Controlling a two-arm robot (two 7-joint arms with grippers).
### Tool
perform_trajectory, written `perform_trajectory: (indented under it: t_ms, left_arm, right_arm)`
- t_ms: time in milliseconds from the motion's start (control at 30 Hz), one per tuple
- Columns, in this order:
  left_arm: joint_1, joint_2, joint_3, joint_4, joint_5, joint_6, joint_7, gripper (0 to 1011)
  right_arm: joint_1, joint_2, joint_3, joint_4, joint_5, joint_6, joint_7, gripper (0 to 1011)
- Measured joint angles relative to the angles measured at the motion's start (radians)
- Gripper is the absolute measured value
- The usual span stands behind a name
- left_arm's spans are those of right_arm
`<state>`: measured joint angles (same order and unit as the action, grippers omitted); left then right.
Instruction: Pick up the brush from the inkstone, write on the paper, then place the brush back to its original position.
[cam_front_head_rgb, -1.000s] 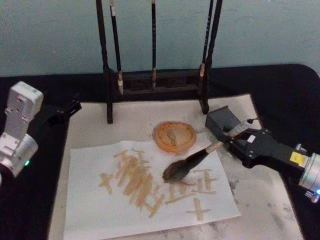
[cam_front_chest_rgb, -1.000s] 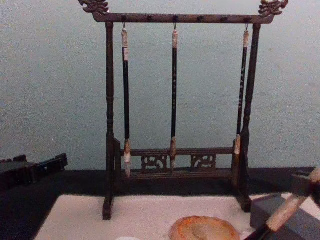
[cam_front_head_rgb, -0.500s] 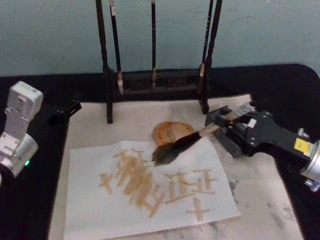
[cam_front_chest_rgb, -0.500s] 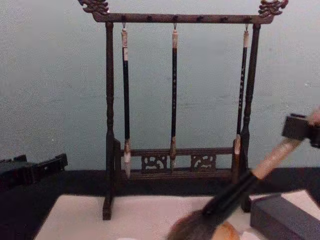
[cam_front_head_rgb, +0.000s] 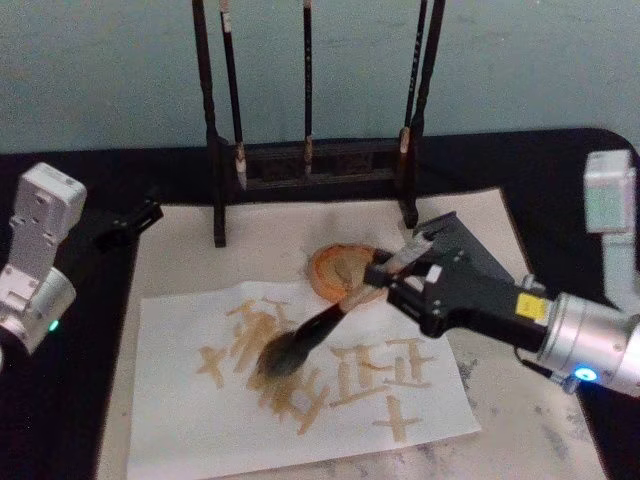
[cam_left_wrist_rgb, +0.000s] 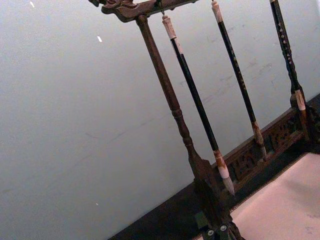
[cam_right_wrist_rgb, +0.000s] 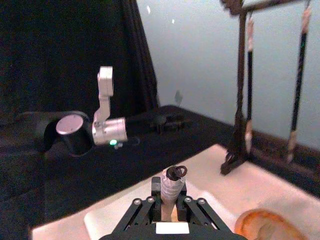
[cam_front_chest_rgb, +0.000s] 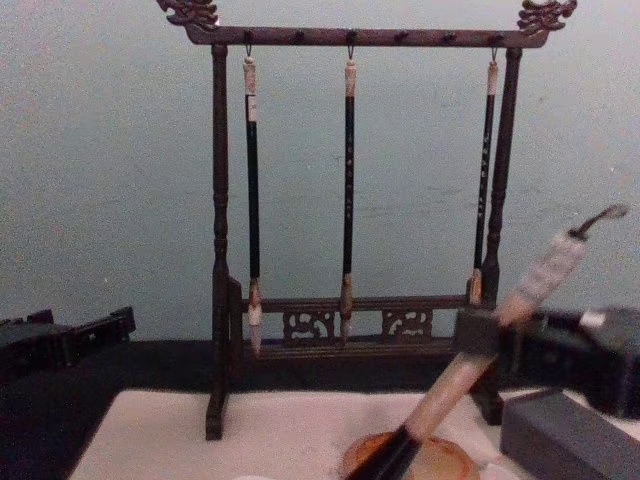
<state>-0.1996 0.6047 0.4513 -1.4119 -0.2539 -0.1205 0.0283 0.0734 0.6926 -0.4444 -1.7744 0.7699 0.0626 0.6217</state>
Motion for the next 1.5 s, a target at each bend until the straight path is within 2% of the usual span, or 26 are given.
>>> perform_trajectory:
  t_ms: [200,500,1100,1267,1500]
  left_arm:
    - [0.000,0.000,0.000,0.000,0.000,0.000,0.000,1002]
    - [0.000,0.000,0.000,0.000,0.000,0.000,0.000,1002]
    - [0.000,0.000,0.000,0.000,0.000,0.000,0.000,1002]
    - [0.000,0.000,0.000,0.000,0.000,0.000,0.000,1002]
    - [0.000,0.000,0.000,0.000,0.000,0.000,0.000,1002]
  right_arm:
    - [0.029,-0.007,-0.043,0.040,-0.002,0.029,0.006,163]
    - [0.034,0.010,-0.051,0.061,0.011,0.038,0.002,163]
    - [0.004,0.052,-0.004,0.070,0.053,0.025,-0.016,163]
    - [-0.002,0.061,0.013,0.082,0.084,0.031,-0.014,163]
    - [0.001,0.069,0.037,0.095,0.149,0.049,-0.002,163]
